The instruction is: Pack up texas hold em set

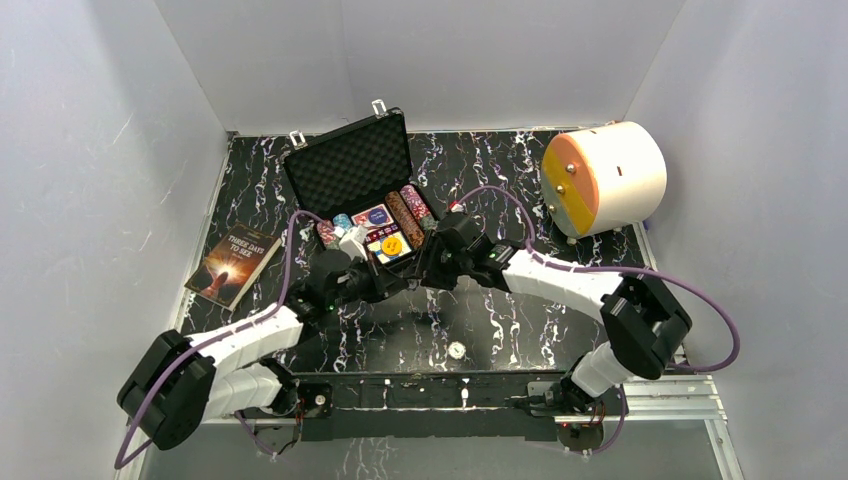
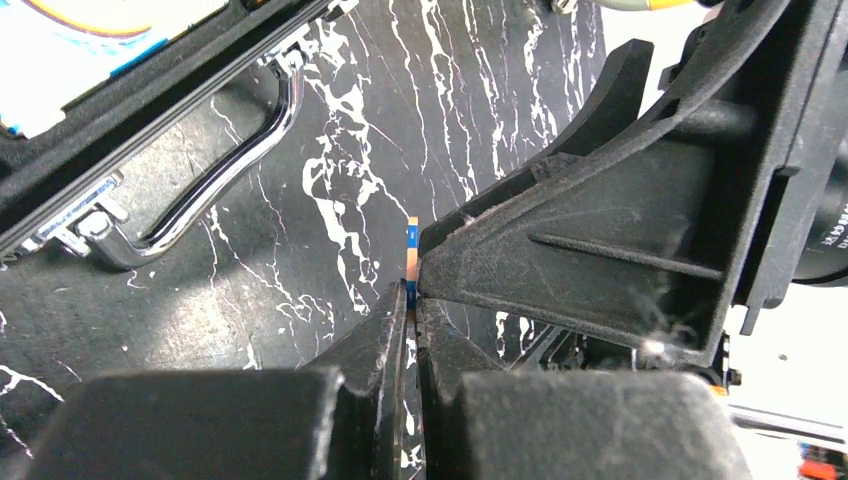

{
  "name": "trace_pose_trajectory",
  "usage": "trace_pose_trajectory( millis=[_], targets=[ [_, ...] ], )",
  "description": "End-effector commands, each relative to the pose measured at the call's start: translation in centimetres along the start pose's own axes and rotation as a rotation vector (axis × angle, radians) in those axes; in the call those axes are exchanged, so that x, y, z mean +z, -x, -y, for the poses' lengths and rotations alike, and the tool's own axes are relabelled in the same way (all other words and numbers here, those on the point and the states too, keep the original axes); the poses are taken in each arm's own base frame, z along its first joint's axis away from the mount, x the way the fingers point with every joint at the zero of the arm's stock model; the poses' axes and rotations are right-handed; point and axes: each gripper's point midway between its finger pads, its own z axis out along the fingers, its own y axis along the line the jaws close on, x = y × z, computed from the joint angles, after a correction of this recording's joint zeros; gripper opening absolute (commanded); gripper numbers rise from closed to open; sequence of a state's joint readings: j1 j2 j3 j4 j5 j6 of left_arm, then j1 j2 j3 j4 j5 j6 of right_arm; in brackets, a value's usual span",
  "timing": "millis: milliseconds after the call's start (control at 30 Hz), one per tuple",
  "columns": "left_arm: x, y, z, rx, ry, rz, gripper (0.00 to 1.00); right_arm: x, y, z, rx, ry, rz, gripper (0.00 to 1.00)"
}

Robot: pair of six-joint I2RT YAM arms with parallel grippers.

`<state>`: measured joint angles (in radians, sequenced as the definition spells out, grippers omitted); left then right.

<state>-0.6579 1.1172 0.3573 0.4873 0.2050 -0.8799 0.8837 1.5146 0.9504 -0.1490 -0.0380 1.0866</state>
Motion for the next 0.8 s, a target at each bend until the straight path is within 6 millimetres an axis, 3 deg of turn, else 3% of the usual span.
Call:
trace_pose_trajectory(
  millis=[0, 200, 367, 500, 767],
  targets=[
    [-0.1, 2.4, 0.9, 0.141, 0.065, 0.009, 0.00, -2.1, 2.1, -2.2, -0.037, 0.084, 0.051, 0.61],
    [-1.7, 3.1, 0.0, 0.352, 0.219, -0.134, 0.00, -4.3, 4.6, -2.8, -0.086, 0.112, 0.156, 0.81],
    [-3.2, 3.9, -1.5, 0.571, 0.363, -0.325, 0.00, -5.3, 5.1, -1.7, -0.071, 0.113, 0.203, 0.82],
    [-2.8, 6.0, -1.3, 0.711, 0.409, -0.407, 0.00, -4.8, 4.3, -0.5, -0.049, 0.094, 0.167, 0.80],
    [-3.3, 7.7, -6.0, 0.842, 0.665, -0.566, 0.00, -5.7, 3.9, 0.2, -0.015, 0.108, 0.187, 0.79]
  ],
)
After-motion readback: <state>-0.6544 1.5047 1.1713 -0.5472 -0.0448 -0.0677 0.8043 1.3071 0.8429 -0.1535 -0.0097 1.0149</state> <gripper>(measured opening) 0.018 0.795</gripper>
